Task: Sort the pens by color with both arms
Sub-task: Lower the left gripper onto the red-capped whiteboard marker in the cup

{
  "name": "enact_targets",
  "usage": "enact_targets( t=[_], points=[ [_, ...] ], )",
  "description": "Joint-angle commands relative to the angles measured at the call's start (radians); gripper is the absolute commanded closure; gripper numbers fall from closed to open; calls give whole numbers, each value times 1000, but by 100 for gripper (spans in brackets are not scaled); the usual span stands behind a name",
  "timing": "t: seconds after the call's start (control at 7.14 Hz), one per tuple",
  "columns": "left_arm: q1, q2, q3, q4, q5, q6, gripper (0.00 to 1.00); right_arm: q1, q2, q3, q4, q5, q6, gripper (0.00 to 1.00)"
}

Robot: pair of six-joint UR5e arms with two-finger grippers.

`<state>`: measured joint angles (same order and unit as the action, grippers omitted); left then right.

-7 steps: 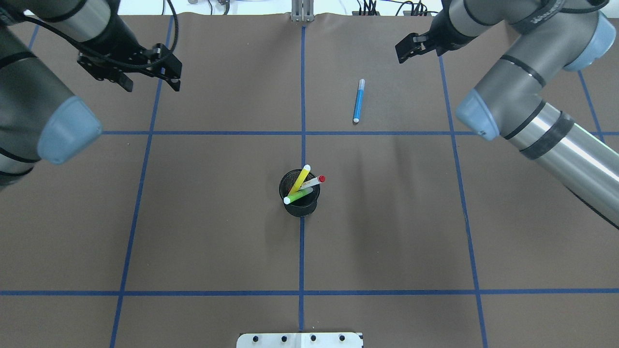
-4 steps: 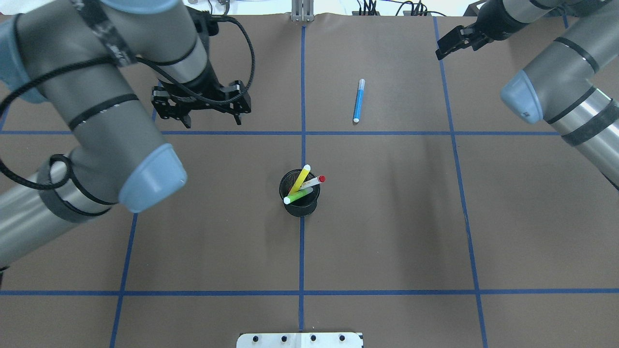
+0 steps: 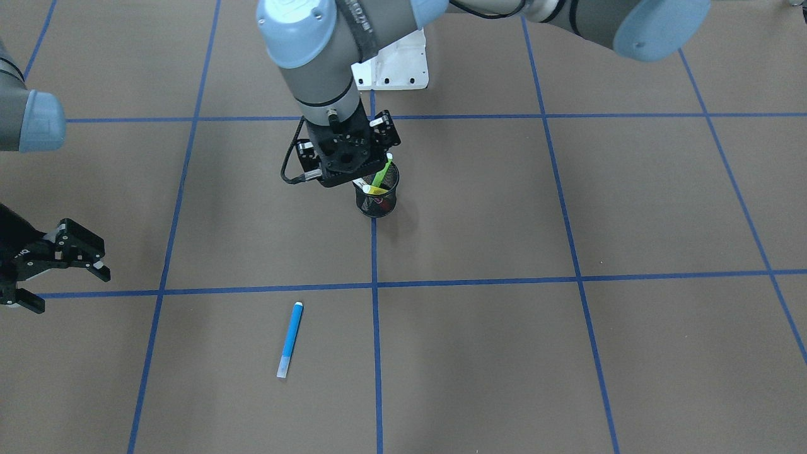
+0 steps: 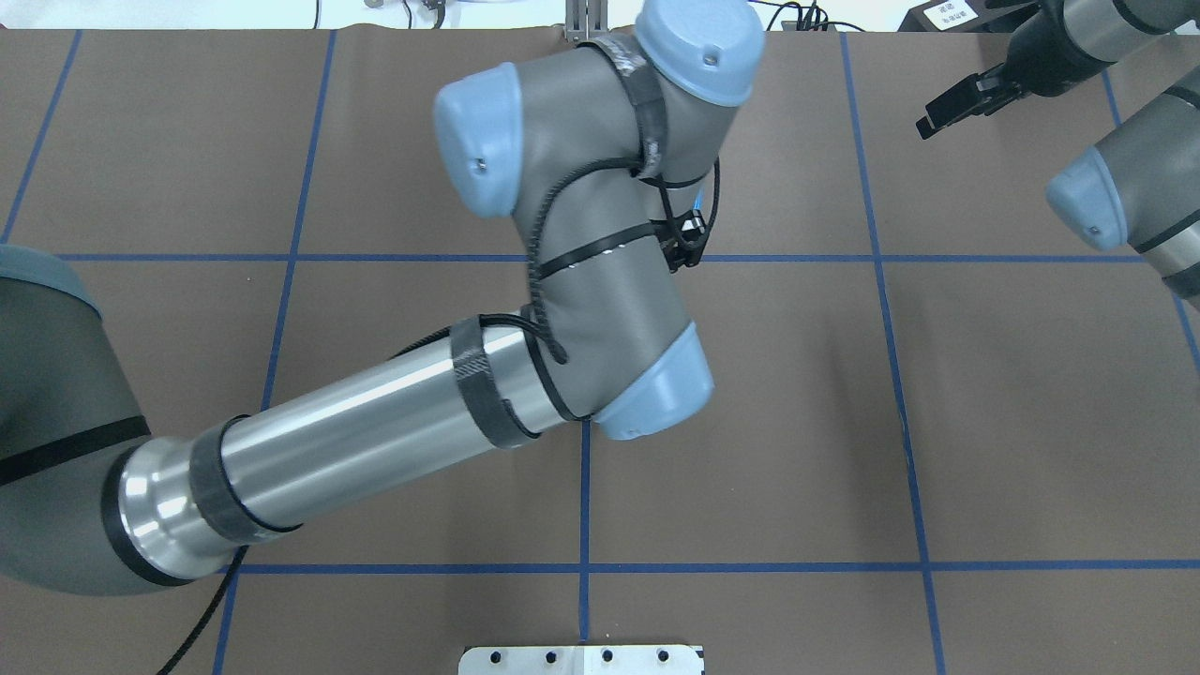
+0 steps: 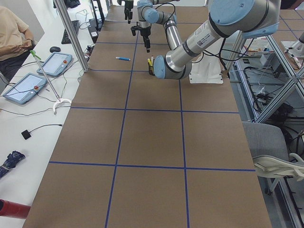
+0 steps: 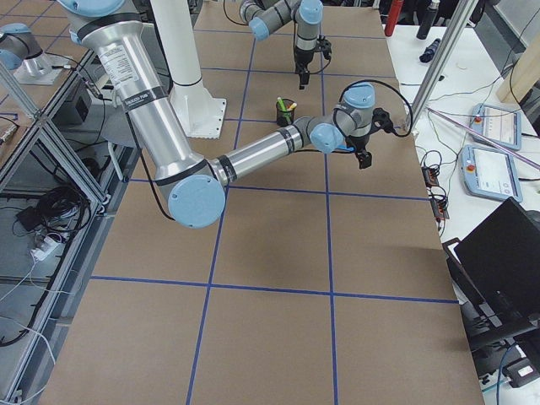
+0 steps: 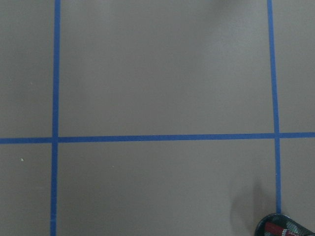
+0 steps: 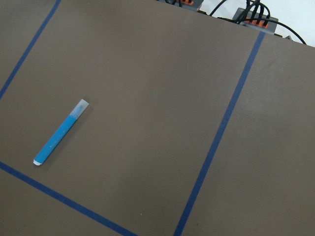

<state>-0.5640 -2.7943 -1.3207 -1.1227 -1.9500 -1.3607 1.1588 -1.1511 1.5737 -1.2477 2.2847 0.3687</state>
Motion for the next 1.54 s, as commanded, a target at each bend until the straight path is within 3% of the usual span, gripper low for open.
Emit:
enact_targets(
  t=[0.0,0.42,0.84,1.12,1.4],
  points=[
    [45,-42,116,-29,25,-61,0,1,-9,5,1,1,-5,1],
    [79,-41,146,-31,104,-60,1,1,-10,3,1,-1,-5,1],
    [88,-36,150,-31,121,-48,48,1,-10,3,1,-2,-5,1],
    [90,-33,150,-31,125,-47,58,1,-10,2,1,-2,-5,1],
    [90,-31,147,-28,123,-47,58,1,-10,2,1,-2,-5,1]
  ],
)
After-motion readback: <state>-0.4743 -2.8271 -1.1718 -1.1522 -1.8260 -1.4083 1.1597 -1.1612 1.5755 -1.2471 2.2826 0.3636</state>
